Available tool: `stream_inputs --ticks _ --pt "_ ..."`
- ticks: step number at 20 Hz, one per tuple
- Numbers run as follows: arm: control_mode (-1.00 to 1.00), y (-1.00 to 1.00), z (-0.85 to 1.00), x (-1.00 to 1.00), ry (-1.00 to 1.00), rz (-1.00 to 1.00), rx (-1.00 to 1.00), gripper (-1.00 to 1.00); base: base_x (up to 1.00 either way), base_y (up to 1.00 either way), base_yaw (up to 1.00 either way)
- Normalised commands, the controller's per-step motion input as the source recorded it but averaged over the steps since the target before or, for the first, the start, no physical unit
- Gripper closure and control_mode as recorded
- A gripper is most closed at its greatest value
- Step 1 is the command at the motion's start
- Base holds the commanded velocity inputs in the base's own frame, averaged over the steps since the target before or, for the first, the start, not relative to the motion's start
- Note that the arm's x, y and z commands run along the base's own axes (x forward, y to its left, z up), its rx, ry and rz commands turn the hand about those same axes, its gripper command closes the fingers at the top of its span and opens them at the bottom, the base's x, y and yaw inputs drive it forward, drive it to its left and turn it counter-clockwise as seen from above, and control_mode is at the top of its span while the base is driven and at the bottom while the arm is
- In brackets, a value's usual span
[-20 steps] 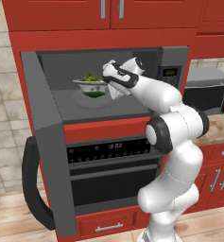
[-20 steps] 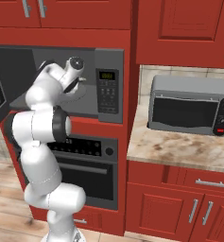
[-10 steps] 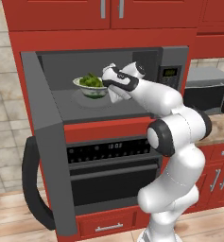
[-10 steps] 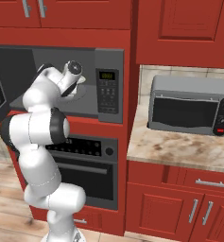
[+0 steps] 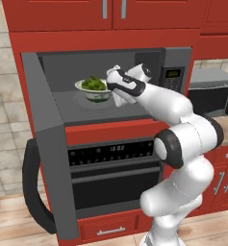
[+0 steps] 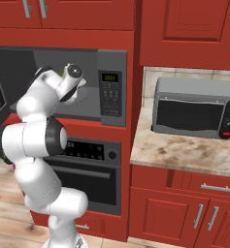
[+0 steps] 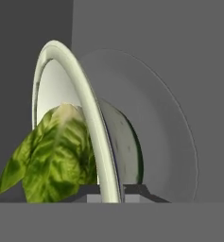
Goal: The microwave is finished heating the shrimp and lettuce. Take the bowl containing the food and place it on the dining counter.
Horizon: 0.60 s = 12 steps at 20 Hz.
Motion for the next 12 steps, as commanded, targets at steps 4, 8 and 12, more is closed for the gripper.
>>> stream_inputs --ticks 4,8,12 --pt "-1.0 -0.08 0.0 -0.69 -0.09 0.0 0.0 1.0 0.0 0.0 0.0" --pt "-1.0 -0.12 0.02 -0.8 -0.13 0.0 0.0 1.0 0.0 0.0 0.0" --pt "-1.0 -0.23 0.29 -0.93 -0.16 0.0 0.02 1.0 0.0 0.0 0.0"
